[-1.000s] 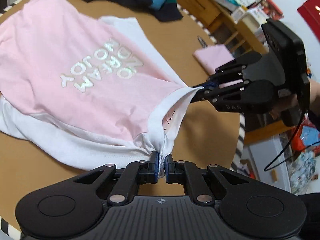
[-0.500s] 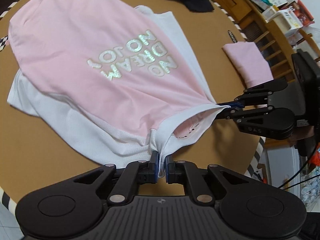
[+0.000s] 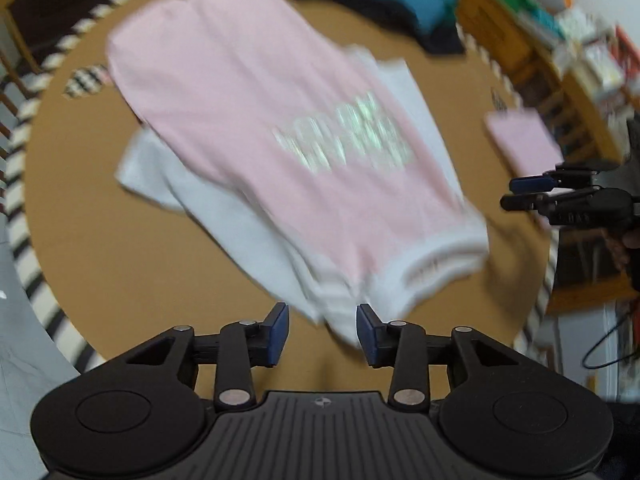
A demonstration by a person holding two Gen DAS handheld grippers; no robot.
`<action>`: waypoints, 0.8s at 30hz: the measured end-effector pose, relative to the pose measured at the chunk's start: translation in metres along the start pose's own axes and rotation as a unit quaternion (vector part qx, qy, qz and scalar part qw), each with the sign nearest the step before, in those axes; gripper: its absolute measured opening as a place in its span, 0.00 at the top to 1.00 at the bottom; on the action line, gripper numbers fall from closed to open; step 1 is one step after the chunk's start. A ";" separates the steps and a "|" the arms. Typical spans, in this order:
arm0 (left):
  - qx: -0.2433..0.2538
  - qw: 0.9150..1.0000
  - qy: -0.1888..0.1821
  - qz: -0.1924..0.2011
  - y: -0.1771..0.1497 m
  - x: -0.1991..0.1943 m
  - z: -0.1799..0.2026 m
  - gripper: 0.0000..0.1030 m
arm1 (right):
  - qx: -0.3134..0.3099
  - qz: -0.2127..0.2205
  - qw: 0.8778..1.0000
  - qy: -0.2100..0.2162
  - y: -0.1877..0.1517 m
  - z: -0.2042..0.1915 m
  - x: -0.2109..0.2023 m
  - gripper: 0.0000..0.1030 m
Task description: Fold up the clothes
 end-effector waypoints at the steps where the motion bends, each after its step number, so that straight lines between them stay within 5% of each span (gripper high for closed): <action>1: -0.004 1.000 -0.002 0.027 0.010 0.003 -0.004 0.59 | 0.023 0.025 0.999 -0.016 0.012 0.010 0.007 0.61; 4: 0.024 0.994 0.013 0.102 0.038 0.037 -0.007 0.62 | 0.075 0.078 0.992 -0.065 0.046 0.034 0.046 0.65; 7: 0.048 0.992 0.055 0.098 0.047 0.079 -0.010 0.66 | 0.133 0.090 0.983 -0.091 0.069 0.051 0.092 0.67; 10: 0.015 0.995 0.048 0.090 0.043 0.092 -0.026 0.68 | 0.166 0.083 0.978 -0.098 0.080 0.056 0.119 0.67; 16: 0.003 0.997 0.024 0.079 0.033 0.111 -0.027 0.70 | 0.140 0.062 0.982 -0.114 0.082 0.048 0.143 0.71; 18: -0.005 0.997 0.019 0.071 0.030 0.115 -0.028 0.70 | 0.113 0.057 0.986 -0.108 0.082 0.039 0.145 0.96; 24: -0.006 0.997 0.026 0.067 0.026 0.117 -0.028 0.69 | 0.074 0.058 0.986 -0.135 0.084 0.047 0.130 0.98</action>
Point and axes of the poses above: each gripper's, at about its wrist camera, not at the fingertips, and x roughly the way its jaws point, z to its right, y to its top, the point moved 2 cm from there along x, roughly the way its jaws point, and after that the axes turned 14 degrees about z, right-handed, at the moved point
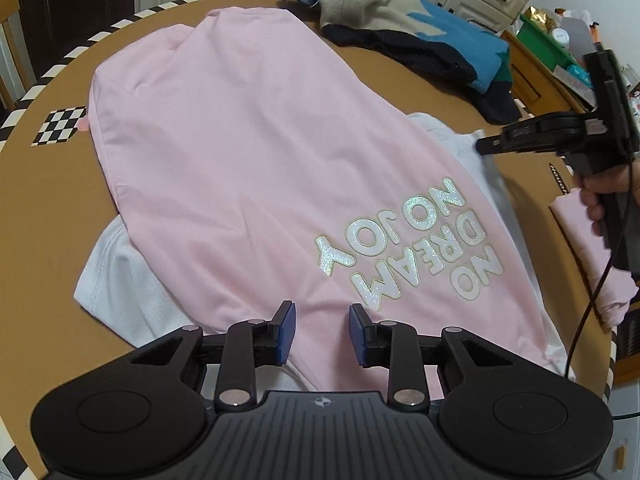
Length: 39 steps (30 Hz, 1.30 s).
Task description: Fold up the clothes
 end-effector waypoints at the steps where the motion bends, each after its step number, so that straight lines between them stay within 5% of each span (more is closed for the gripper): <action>1: -0.001 1.000 0.001 0.000 0.000 0.000 0.000 0.69 | -0.006 0.006 1.000 -0.016 0.002 0.009 -0.006 0.98; 9: -0.004 1.000 0.006 -0.001 0.000 0.002 0.003 0.69 | -0.032 0.001 0.988 -0.154 -0.001 0.088 -0.037 0.97; 16: -0.016 1.000 0.007 0.002 0.002 -0.001 -0.001 0.69 | -0.050 -0.029 0.978 -0.199 -0.023 0.102 -0.025 0.97; 19: -0.033 0.999 0.009 0.028 0.005 -0.020 -0.012 0.68 | -0.041 -0.009 0.978 -0.202 -0.022 0.104 -0.032 0.90; 22: -0.055 0.996 0.026 0.064 0.007 -0.050 -0.036 0.59 | -0.056 0.041 0.976 -0.208 -0.011 0.095 -0.058 0.73; 24: -0.071 0.994 0.044 0.076 0.005 -0.065 -0.057 0.59 | -0.076 0.081 0.976 -0.188 -0.005 0.079 -0.083 0.70; 30: -0.123 0.986 0.079 0.086 -0.007 -0.060 -0.109 0.63 | -0.114 0.103 0.988 -0.012 -0.025 -0.006 -0.123 0.70; 39: -0.094 0.990 0.076 0.067 0.004 -0.028 -0.111 0.65 | -0.168 0.055 0.983 0.045 -0.057 -0.076 -0.114 0.66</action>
Point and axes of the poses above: each gripper's, at about its wrist camera, not at the fingertips, and x roughly the way its jaws point, z to its right, y to its top, the point moved 2 cm from there along x, roughly the way its jaws point, and after that the axes turned 14 degrees about z, right-handed, at the moved point
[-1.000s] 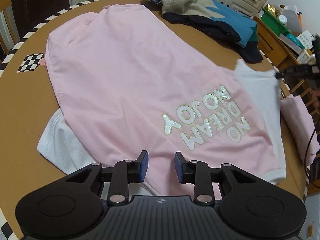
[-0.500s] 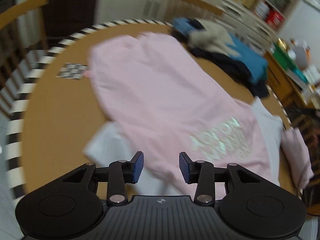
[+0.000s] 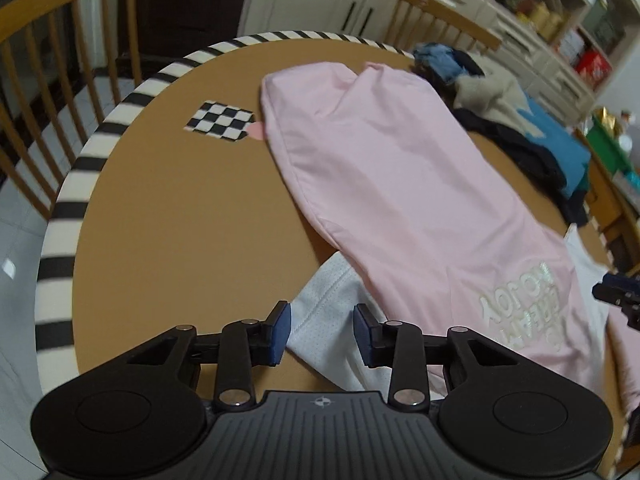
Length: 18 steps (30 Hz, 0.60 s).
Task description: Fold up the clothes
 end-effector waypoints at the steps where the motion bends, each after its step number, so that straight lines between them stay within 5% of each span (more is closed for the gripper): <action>1: 0.007 1.000 0.008 -0.005 0.000 0.001 0.002 0.79 | 0.000 -0.002 1.000 0.001 0.000 -0.002 0.000 0.66; 2: 0.013 1.000 0.015 -0.010 0.000 0.002 0.004 0.98 | 0.000 -0.003 1.000 -0.001 0.000 -0.002 0.001 0.65; 10: 0.014 0.998 0.054 -0.011 0.000 -0.015 0.008 0.99 | -0.018 -0.027 0.999 -0.027 -0.011 -0.005 0.019 0.63; 18: -0.012 0.995 0.100 -0.004 -0.016 -0.075 -0.014 0.99 | -0.020 -0.041 0.997 -0.068 -0.021 0.008 0.035 0.53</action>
Point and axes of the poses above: each gripper's, at about its wrist camera, not at the fingertips, and x roughly the way its jaws point, z to its right, y to its top, the point moved 2 cm from there along x, roughly the way its jaws point, and after that the axes turned 14 degrees about z, right-handed, at the moved point
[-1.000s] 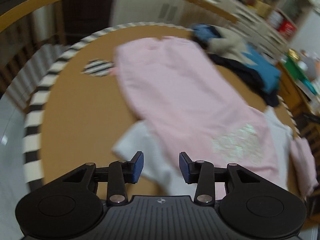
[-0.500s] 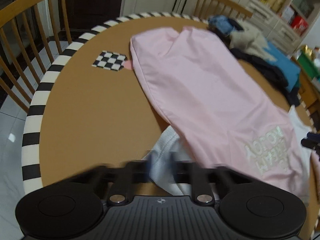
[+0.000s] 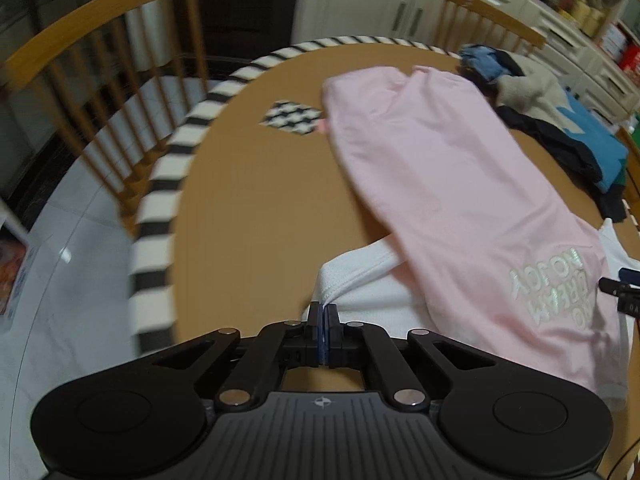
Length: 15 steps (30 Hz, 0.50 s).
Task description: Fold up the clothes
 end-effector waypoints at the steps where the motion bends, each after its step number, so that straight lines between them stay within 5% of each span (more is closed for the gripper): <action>1: -0.006 1.000 0.007 -0.001 -0.004 -0.008 -0.006 0.99 | -0.001 0.001 1.000 -0.002 -0.001 0.001 0.000 0.51; 15: -0.068 0.995 0.073 -0.026 -0.072 -0.082 -0.052 0.99 | 0.046 0.010 0.999 0.027 -0.009 0.013 -0.011 0.46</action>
Point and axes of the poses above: each gripper's, at about its wrist camera, not at the fingertips, and x roughly the way its jaws point, z to its right, y to its top, the point moved 2 cm from there along x, roughly the way its jaws point, and after that the axes turned 14 degrees about z, right-handed, at the moved point
